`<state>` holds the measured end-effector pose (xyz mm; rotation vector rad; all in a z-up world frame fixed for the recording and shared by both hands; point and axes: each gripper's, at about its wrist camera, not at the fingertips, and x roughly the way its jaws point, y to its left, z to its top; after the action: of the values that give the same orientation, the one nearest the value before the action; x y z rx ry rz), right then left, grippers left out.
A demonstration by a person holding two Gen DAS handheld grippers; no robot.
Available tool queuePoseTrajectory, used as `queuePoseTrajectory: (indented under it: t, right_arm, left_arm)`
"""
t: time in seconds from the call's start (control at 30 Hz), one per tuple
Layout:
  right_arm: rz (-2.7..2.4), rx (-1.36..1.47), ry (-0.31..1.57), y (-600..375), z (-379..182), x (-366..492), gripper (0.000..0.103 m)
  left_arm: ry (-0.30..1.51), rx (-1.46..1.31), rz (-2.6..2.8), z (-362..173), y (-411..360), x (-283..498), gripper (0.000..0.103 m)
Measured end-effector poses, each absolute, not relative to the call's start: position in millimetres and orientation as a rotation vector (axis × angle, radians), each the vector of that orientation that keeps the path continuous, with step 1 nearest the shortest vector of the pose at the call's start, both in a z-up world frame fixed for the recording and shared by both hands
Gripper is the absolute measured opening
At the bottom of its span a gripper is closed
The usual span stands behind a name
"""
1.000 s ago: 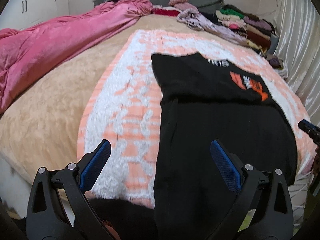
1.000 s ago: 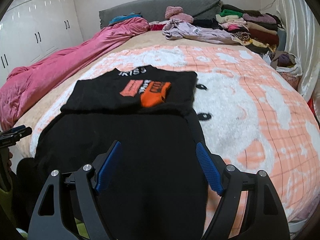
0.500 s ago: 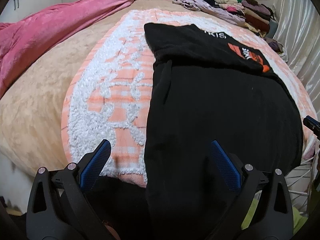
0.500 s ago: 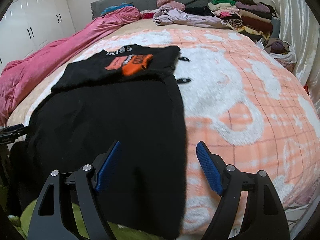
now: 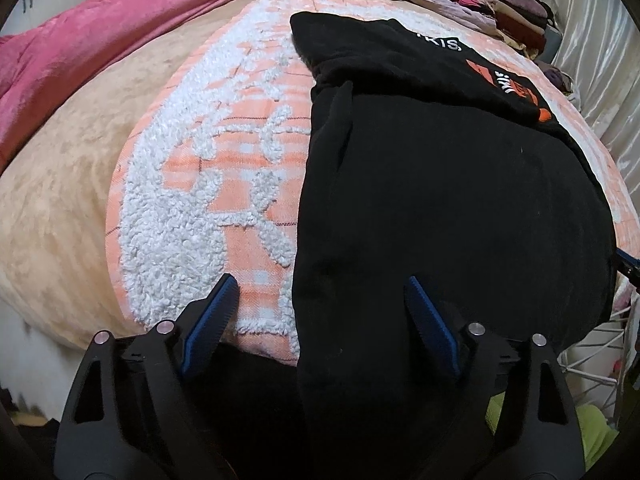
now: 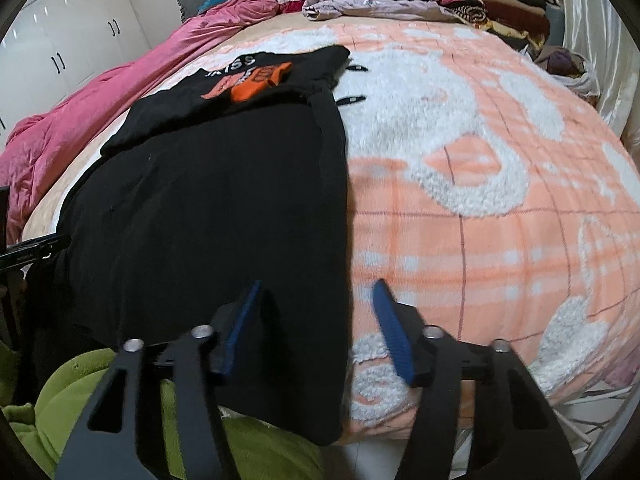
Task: Fold small clothes
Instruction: 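Move both grippers to the sweatshirt hem and close on it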
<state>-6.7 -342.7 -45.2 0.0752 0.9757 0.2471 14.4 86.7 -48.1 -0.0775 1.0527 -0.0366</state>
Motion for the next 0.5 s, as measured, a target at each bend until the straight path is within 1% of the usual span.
queuePoseTrajectory:
  t: [0.03, 0.07, 0.1, 0.23, 0.3, 0.37, 0.43, 0.5]
  right_arm:
    - [0.262, 0.084, 0.978, -343.4, -47.2, -7.2, 0.043]
    - [0.28, 0.097, 0.981, -343.1, -47.9, -7.7, 0.031]
    - [0.306, 0.117, 0.985, -343.0, -47.7, -8.6, 0.027]
    - [0.32, 0.095, 0.981, -341.0, -44.9, -13.5, 0.026]
    - [0.323, 0.108, 0.987, -343.2, -47.2, -14.4, 0.027]
    - [0.328, 0.114, 0.992, -344.6, -50.2, -15.8, 0.028]
    - [0.329, 0.117, 0.995, -344.8, -51.8, -15.9, 0.029]
    - [0.331, 0.123, 0.999, -343.8, -52.7, -14.2, 0.032]
  left_arm:
    - [1.053, -0.082, -0.039, -47.9, 87.5, 14.1, 0.078]
    - [1.053, -0.085, -0.041, -47.9, 87.9, 14.1, 0.078]
    - [1.055, -0.089, -0.044, -47.9, 89.0, 13.6, 0.078]
    - [1.06, -0.098, -0.052, -48.5, 90.7, 14.3, 0.076]
    - [1.063, -0.102, -0.056, -49.2, 91.7, 13.7, 0.076]
    - [1.068, -0.104, -0.057, -50.8, 92.0, 14.2, 0.068]
    - [1.069, -0.105, -0.057, -51.9, 92.4, 14.0, 0.067]
    - [1.068, -0.102, -0.057, -51.7, 91.4, 13.6, 0.064]
